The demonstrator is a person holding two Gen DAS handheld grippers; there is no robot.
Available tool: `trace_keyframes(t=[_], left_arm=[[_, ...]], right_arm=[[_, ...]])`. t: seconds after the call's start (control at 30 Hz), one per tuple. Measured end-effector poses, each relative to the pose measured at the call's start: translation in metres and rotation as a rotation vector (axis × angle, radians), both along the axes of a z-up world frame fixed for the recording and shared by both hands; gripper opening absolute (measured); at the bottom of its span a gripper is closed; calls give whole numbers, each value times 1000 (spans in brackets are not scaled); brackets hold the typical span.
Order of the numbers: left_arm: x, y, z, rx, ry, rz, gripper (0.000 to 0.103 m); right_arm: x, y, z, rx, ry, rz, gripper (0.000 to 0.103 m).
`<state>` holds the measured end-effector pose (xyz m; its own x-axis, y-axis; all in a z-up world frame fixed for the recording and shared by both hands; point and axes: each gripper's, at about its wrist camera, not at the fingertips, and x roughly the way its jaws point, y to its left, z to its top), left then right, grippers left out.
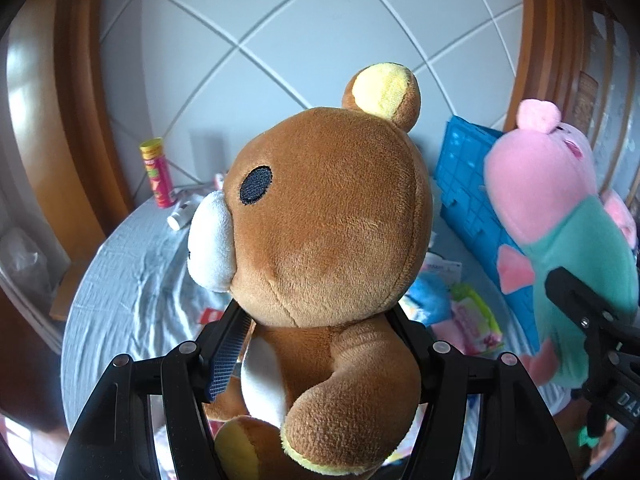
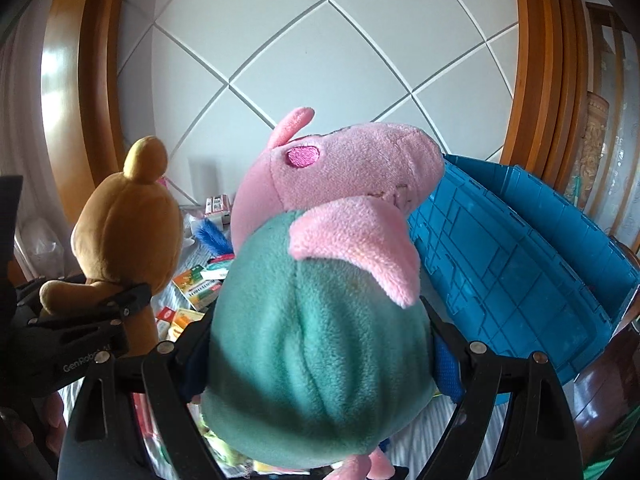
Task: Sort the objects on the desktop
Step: 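Lift the brown bear with the left tool while the right tool lifts the green pig toward the crate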
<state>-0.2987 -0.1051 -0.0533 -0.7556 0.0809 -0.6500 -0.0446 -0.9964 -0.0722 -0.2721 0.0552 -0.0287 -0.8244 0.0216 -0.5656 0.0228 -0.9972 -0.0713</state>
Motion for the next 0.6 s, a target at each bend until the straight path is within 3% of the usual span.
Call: trace_keyframes(t=[0.37, 0.6], left_arm=[[16, 90, 2, 10, 12, 77, 66], [25, 130, 6, -23, -2, 98, 66]], right_arm=[[4, 112, 7, 27, 11, 130, 87], [2, 166, 16, -12, 13, 184, 87]])
